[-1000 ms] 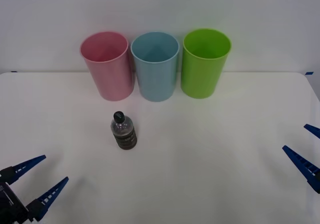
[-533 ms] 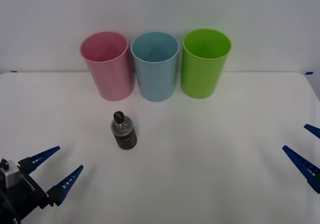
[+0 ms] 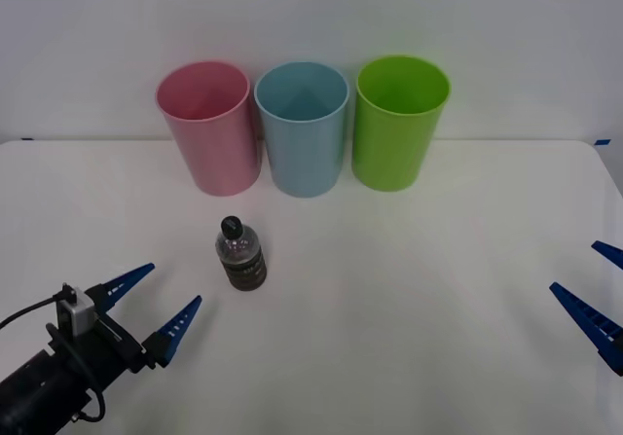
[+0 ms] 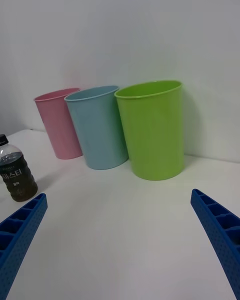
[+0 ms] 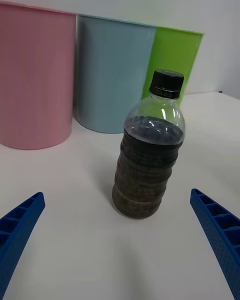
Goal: Grasp the object on the table and drop it into the matching bin: aluminum can to the light blue bin, PET bottle to the pink bin.
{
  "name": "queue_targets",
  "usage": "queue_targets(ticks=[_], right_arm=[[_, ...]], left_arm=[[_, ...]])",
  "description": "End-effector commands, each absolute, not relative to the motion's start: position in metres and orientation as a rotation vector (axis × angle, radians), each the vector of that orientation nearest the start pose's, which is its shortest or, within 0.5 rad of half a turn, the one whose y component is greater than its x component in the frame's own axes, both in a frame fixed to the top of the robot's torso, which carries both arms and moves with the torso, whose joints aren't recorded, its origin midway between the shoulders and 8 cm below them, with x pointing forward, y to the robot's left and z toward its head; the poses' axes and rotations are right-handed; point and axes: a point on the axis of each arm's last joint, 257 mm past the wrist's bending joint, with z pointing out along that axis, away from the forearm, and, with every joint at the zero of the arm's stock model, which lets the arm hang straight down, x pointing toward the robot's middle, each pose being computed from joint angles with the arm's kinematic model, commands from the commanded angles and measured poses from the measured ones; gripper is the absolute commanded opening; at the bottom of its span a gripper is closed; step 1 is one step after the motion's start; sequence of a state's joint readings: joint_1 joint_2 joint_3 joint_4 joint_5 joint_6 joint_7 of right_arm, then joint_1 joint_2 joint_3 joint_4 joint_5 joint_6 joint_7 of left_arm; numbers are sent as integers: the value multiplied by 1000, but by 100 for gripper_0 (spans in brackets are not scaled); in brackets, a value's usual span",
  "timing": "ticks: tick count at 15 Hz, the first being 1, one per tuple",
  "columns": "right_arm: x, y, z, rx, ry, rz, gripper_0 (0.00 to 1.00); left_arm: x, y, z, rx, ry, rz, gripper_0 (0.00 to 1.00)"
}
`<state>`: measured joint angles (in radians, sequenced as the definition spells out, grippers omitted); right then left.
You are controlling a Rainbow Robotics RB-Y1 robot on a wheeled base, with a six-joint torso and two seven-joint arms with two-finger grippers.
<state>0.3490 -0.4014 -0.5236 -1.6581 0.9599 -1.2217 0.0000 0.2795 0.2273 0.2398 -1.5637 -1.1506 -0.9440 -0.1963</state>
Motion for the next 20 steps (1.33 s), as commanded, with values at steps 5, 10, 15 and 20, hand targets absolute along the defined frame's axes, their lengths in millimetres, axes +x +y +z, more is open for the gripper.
queue_targets(ticks=[5,10,15,20], right_arm=[[342,-330,-169,-465,1441,567,100],[342,-330,-169,-465,1441,567,100],[342,-330,-169,-465,1441,567,100],[342,-330,-169,-465,1441,567,100]], left_arm=[[434,200,-282,475,1563,-511,100],[453,175,-288,468,1568,-536,100],[468,152,-288,469,1567,-531,100],[475,131,-289,471,1567,-515,100]])
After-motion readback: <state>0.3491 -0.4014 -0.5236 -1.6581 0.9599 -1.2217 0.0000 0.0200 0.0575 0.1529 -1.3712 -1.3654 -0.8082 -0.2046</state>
